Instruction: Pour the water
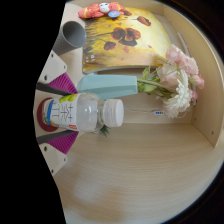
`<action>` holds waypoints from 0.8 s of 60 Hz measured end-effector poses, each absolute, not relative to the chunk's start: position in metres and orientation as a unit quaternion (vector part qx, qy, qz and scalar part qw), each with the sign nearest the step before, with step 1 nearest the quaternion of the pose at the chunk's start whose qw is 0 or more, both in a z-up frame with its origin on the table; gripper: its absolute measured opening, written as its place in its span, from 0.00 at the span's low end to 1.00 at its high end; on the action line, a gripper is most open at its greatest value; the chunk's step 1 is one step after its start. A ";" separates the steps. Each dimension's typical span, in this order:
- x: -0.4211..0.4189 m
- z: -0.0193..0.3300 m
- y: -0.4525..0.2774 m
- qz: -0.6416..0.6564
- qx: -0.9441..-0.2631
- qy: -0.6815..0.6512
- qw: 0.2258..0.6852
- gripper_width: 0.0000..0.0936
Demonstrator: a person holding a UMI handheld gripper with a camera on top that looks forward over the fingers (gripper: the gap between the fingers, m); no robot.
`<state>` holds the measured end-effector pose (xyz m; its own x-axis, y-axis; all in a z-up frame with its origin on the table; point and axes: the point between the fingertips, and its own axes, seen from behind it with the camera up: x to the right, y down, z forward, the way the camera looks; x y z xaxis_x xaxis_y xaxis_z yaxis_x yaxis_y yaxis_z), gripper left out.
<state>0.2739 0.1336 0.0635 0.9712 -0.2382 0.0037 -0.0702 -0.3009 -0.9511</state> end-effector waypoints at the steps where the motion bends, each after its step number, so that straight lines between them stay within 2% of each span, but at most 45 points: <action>1: 0.276 0.061 0.132 -0.076 -0.807 0.097 0.578 0.71; 4: 0.280 0.053 0.126 -0.084 -0.818 0.104 0.560 0.83; 7: 0.278 0.048 0.120 -0.083 -0.825 0.107 0.548 0.87; 20: 0.248 0.041 0.057 -0.084 -0.850 0.098 0.511 0.86; 31: 0.180 0.043 -0.019 -0.081 -0.873 0.061 0.478 0.85; 48: 0.048 0.101 -0.087 -0.041 -0.879 0.018 0.475 0.86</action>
<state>0.0483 -0.0866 0.1009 0.9959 -0.0713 0.0550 0.0069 -0.5480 -0.8364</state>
